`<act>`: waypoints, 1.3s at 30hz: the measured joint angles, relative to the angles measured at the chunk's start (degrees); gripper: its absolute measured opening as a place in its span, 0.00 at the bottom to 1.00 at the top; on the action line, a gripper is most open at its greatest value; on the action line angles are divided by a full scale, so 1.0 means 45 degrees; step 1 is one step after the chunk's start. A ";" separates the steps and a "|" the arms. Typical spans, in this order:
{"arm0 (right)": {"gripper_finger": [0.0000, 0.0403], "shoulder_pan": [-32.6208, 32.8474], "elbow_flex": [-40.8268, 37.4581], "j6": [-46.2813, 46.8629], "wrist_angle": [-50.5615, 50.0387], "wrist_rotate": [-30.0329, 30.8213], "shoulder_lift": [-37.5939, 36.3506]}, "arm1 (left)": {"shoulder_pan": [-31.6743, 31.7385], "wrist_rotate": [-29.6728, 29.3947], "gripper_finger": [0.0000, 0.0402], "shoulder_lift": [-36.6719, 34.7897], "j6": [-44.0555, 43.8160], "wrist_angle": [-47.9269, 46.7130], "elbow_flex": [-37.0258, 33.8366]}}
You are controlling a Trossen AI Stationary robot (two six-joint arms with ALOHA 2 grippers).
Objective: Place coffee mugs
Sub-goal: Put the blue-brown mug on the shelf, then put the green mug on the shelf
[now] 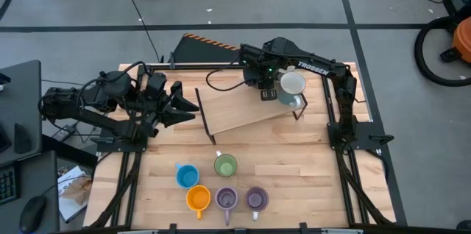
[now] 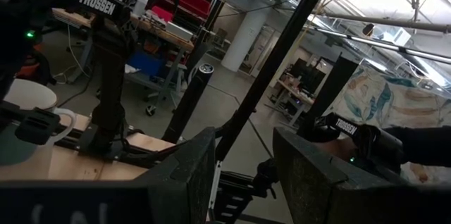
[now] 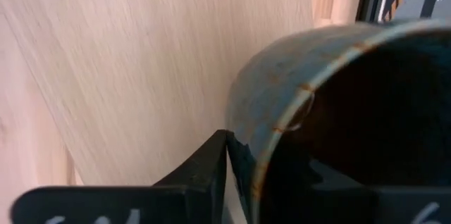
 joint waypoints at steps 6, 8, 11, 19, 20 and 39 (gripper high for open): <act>0.16 0.0051 0.0000 0.0255 -0.0029 -0.0099 0.0004 | 0.0000 0.0004 0.38 0.0000 -0.0064 0.0005 0.0000; 0.16 0.0073 0.0000 0.0257 -0.0033 -0.0094 0.0015 | -0.0002 0.0000 0.38 0.0000 -0.0060 0.0005 0.0000; 0.18 0.0087 0.0000 0.0252 -0.0018 -0.0105 -0.0021 | -0.0003 0.0000 0.38 0.0000 -0.0060 0.0003 0.0000; 0.30 0.0097 0.0019 0.0354 -0.0018 0.0131 -0.0492 | 0.0000 0.0000 0.38 0.0000 -0.0056 0.0010 0.0000; 0.31 0.0097 0.0019 0.0414 -0.0015 0.0251 -0.0570 | -0.0003 0.0000 0.38 0.0000 -0.0035 0.0008 0.0000; 0.46 0.1010 0.0029 0.2409 -0.0013 0.1437 -0.2198 | -0.0005 0.0012 0.38 -0.0010 -0.0122 -0.1201 0.0005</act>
